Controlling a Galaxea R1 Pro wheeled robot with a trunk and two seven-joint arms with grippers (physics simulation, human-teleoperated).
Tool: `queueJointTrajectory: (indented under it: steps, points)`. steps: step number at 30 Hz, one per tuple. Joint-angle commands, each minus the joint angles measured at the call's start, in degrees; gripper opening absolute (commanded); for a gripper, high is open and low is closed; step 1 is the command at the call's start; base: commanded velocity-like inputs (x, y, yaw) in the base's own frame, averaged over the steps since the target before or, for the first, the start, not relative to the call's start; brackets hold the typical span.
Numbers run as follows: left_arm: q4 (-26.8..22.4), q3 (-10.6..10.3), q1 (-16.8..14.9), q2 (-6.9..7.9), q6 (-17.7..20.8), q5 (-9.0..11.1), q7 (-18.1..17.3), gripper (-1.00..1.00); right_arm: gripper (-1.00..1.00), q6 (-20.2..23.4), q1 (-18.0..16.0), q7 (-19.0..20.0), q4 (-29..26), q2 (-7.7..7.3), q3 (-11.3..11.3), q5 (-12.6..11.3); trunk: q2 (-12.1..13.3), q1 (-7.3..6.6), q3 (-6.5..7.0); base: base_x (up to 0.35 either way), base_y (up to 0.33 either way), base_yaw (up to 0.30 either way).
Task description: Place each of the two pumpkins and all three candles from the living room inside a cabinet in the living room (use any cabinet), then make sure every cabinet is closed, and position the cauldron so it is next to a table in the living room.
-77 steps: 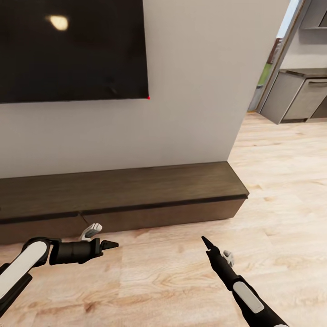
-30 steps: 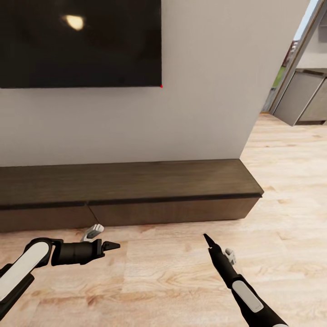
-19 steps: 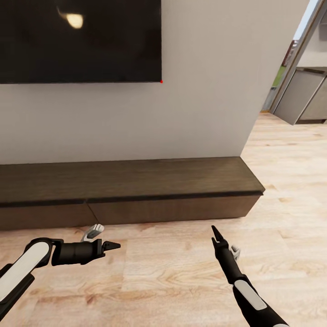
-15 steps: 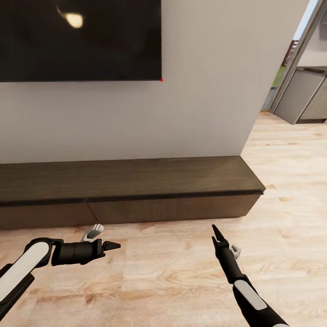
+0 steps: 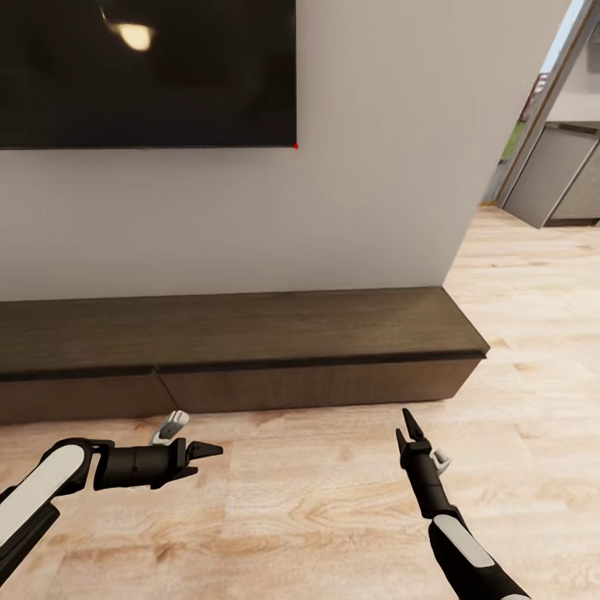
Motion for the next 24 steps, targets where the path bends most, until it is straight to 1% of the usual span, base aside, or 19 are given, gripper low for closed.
queueJointTrajectory:
  steps: [1, 3, 5, 6, 9, 13, 18, 24]
  points:
    - [-0.1, -0.1, 0.2, 0.05, 0.0, 0.7, 0.5, 1.0, 1.0, -0.3, 0.0, 0.2, 0.0, -0.08, 0.5, -1.1, 0.0, 0.01, -0.04, 0.161, 0.0, 0.0]
    - [-0.1, -0.1, 0.4, 0.05, 0.0, 1.0, 0.5, 1.0, 1.0, -0.3, 0.0, 0.2, 0.1, -0.08, 0.5, -2.1, 0.0, 0.01, -0.04, 0.108, 0.0, 0.0]
    - [-0.1, -0.1, 0.7, 0.05, 0.0, 2.4, 0.6, 1.0, 1.0, -0.5, 0.0, 0.0, 0.1, -0.08, 0.5, -3.2, 0.0, 0.01, -0.04, 0.106, 0.0, 0.0]
    - [-0.1, -0.1, 0.8, 0.05, 0.1, 3.2, 0.6, 1.0, 1.0, -0.7, 0.0, -0.1, 0.1, -0.08, 0.5, -3.5, 0.0, 0.01, -0.04, 0.165, 0.0, 0.0]
    - [-0.1, -0.2, 1.0, 0.05, 0.2, 4.7, 0.6, 1.0, 1.0, -1.0, 0.0, -0.4, 0.2, -0.08, 0.5, -3.8, 0.0, 0.01, -0.04, 0.205, 0.0, 0.0]
    - [-0.1, -0.2, 1.1, 0.05, 0.3, 5.2, 0.5, 1.0, 1.0, -1.1, 0.0, -0.6, 0.5, -0.08, 0.5, -3.8, 0.0, 0.01, -0.04, 0.163, 0.0, 0.0]
    - [-0.1, -0.2, 1.1, 0.05, 0.3, 5.3, 0.6, 1.0, 1.0, -1.1, 0.0, -1.0, 0.6, -0.08, 0.4, -3.8, 0.0, 0.01, -0.04, 0.271, 0.0, 0.0]
    - [0.0, -0.2, 1.2, 0.05, 0.3, 5.4, 0.6, 1.0, 1.0, -1.1, 0.0, -1.6, 0.6, -0.08, 0.4, -3.8, 0.0, 0.01, -0.04, 0.126, 0.0, 0.0]
